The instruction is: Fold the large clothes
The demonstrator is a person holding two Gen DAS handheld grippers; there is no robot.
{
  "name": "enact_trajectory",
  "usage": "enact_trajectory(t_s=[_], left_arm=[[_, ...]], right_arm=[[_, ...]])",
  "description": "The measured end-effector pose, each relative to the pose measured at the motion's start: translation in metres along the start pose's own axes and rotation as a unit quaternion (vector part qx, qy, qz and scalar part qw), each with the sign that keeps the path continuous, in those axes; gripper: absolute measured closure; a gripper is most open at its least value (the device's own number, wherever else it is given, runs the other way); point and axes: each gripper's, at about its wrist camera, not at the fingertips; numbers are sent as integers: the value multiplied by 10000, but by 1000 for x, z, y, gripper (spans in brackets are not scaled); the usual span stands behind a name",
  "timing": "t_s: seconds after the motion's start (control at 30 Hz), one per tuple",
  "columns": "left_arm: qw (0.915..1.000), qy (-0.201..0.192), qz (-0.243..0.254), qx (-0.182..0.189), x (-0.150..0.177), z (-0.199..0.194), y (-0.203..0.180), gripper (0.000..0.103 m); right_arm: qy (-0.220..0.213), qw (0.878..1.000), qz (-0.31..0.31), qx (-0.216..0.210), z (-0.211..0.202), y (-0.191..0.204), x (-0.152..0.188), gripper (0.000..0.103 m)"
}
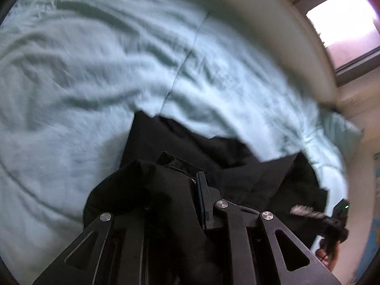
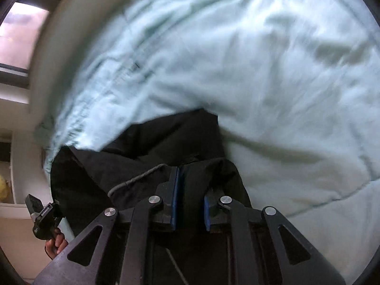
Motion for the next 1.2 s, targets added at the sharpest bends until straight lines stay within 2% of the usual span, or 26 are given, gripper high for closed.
enact_trajectory(t_s=[0.13,0.27,0.3,0.37,0.4,0.43,0.5,0.57,0.6,0.7,0.8,0.87,0.93,1.1,1.13,1.17,1.2], left_arm=[[9999,20,157,-57,6,10,1,85],[9993,146,307,142,5,-20,-2,83],[9991,154,339,211,6,-28,-3,81],[9973,133,362,632,11,-59,-1,63],[9956,71,292,888,15,-77,3,45],[9955,-15,226,924,16,-86,4,29],[9954,-365,98,883,24,-120,13,25],[9945,-534,123,893,27,-132,15,24],[9953,-576,216,742,25,-133,15,25],[9977,-461,439,245,17,-108,14,25],[9981,-247,566,-35,5,-69,23,25],[9977,-184,657,-20,-4,-49,26,25],[9976,-177,666,66,-13,-34,32,25],[9961,24,211,852,-32,-2,51,24],[9954,-53,148,941,-34,1,50,27],[9964,-202,185,799,-34,-2,46,36],[9974,-262,256,612,-33,-4,40,67]], right_arm=[[-61,9997,-170,135,8,1,3,83],[-64,9995,-309,-31,-18,3,6,78],[-65,9994,-325,-121,-28,3,7,74],[-110,9982,-439,-395,-55,5,12,68],[-192,9970,-552,-502,-75,5,17,58],[-314,9959,-647,-546,-90,6,21,44],[-586,9930,-807,-637,-114,8,29,28],[-833,9896,-1012,-589,-127,9,35,25],[-850,9890,-1109,-480,-124,10,33,25],[-982,9854,-1389,-94,-98,16,23,25],[-1220,9734,-1897,412,-70,23,7,25],[-1165,9696,-2075,575,-48,25,-8,25],[-1008,9676,-2244,567,-28,25,-22,25],[-620,9668,-2433,473,8,30,-36,25],[-693,9670,-2396,520,11,32,-34,46],[-788,9657,-2417,522,10,33,-30,63],[-986,9627,-2439,640,6,37,-24,72]])
Point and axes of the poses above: each gripper's, at about its wrist camera, not at the fingertips, and z roughly the way its jaws point, y to its left, x to its underside, and after that the axes turned 11 degrees about z, right-handed
